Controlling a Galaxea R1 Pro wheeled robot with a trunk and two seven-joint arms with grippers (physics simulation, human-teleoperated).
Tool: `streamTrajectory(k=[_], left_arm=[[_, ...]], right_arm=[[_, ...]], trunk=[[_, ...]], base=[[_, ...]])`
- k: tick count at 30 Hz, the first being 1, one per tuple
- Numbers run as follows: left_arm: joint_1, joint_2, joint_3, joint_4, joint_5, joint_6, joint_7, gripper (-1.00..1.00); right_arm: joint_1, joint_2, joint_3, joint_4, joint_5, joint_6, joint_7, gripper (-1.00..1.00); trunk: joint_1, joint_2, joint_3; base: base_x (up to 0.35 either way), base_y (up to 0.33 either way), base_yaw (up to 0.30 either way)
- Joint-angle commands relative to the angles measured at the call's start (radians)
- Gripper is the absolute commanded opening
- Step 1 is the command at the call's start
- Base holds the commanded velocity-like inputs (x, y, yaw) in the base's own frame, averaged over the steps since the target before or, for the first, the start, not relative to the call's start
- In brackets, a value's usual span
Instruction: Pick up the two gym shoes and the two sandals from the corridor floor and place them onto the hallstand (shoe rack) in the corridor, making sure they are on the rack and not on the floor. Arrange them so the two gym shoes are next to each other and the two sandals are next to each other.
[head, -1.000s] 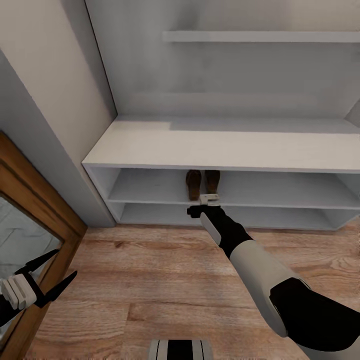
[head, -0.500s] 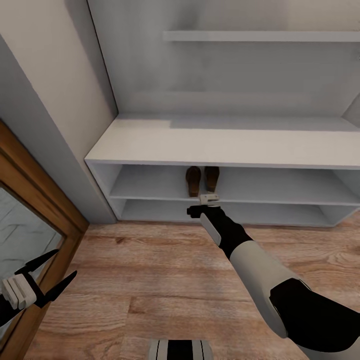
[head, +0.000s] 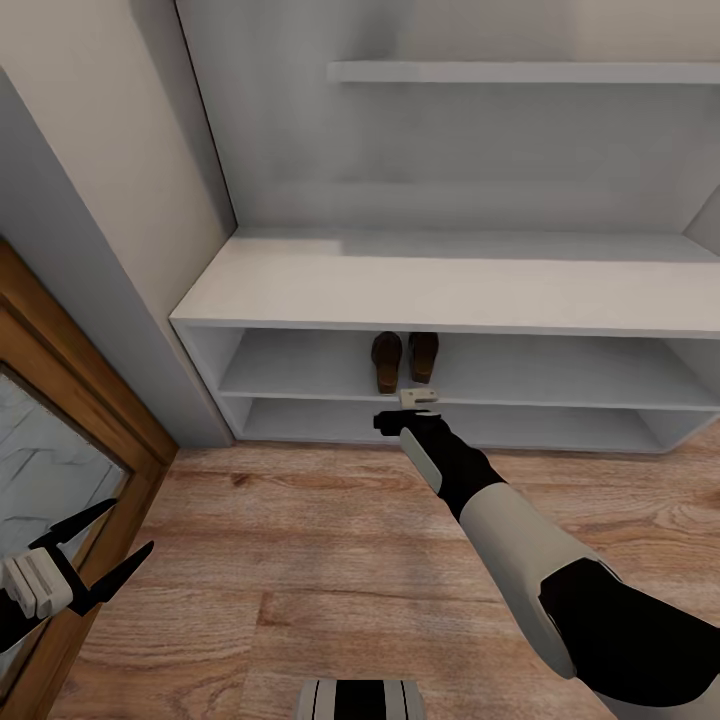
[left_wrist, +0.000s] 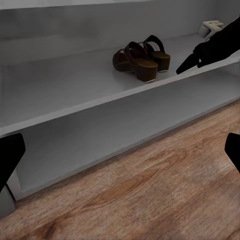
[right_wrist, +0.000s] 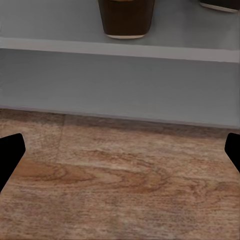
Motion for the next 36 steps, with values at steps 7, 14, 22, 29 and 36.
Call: streamTrajectory(k=[7, 14, 22, 29, 36], left_arm=[[0.000, 0.000, 0.000, 0.000, 0.000, 0.000, 0.001, 1.00], [0.000, 0.000, 0.000, 0.000, 0.000, 0.000, 0.001, 1.00], [0.000, 0.000, 0.000, 0.000, 0.000, 0.000, 0.001, 1.00], [0.000, 0.000, 0.000, 0.000, 0.000, 0.000, 0.002, 1.00], [0.000, 0.000, 0.000, 0.000, 0.000, 0.000, 0.002, 1.00]], right_arm=[[0.001, 0.000, 0.001, 0.000, 0.000, -0.004, 0.000, 1.00], [0.001, 0.000, 0.001, 0.000, 0.000, -0.005, 0.000, 1.00], [0.002, 0.000, 0.001, 0.001, 0.000, -0.007, 0.000, 1.00], [0.003, 0.000, 0.002, 0.001, 0.001, -0.007, -0.001, 1.00], [0.004, 0.000, 0.003, 0.000, 0.001, -0.008, -0.001, 1.00]], trunk=[[0.000, 0.000, 0.000], [0.000, 0.000, 0.000], [0.000, 0.000, 0.000], [0.000, 0.000, 0.000], [0.000, 0.000, 0.000]], base=[[-0.003, 0.000, 0.000], [-0.001, 0.000, 0.000], [0.000, 0.000, 0.000], [0.000, 0.000, 0.000], [0.000, 0.000, 0.000]])
